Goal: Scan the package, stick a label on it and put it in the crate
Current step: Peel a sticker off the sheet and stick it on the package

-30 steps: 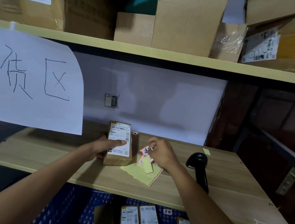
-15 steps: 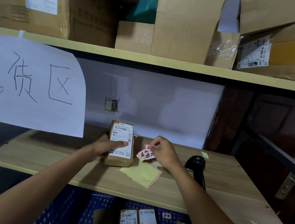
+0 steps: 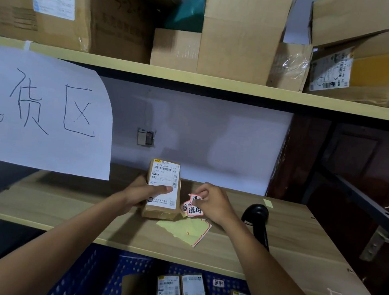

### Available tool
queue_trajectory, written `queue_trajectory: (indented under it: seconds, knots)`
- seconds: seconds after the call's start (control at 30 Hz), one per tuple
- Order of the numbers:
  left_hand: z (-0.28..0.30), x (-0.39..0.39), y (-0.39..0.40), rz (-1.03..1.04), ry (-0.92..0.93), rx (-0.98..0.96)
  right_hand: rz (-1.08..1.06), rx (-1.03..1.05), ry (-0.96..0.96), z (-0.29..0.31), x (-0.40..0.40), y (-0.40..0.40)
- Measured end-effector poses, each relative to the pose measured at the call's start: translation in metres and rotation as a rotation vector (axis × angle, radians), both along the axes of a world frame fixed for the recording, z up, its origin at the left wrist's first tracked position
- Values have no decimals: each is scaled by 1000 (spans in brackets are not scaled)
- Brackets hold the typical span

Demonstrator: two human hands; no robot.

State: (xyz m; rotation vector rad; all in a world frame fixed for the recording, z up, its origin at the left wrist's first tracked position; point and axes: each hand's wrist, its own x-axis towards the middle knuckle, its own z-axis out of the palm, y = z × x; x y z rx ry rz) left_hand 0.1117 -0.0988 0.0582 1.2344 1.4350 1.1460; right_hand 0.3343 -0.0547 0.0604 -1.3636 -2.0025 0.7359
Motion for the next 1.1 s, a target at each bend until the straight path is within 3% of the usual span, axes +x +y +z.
queue_trajectory:
  seconds: [0.27,0.53,0.67,0.8,1.1]
  knots:
    - [9,11,-3,-144,-423,-100,-33,-116,0,-12,-9,4]
    - [7,22,0,-189,-432,-143,-17,-152,62,-15,-8,14]
    - [6,24,1,-196,-459,-118,12,-273,112,-26,-3,33]
    - [6,28,1,-197,-455,-80,73,-384,236,5,-7,-5]
    - [5,32,1,-123,-435,21,101,-488,427,7,5,3]
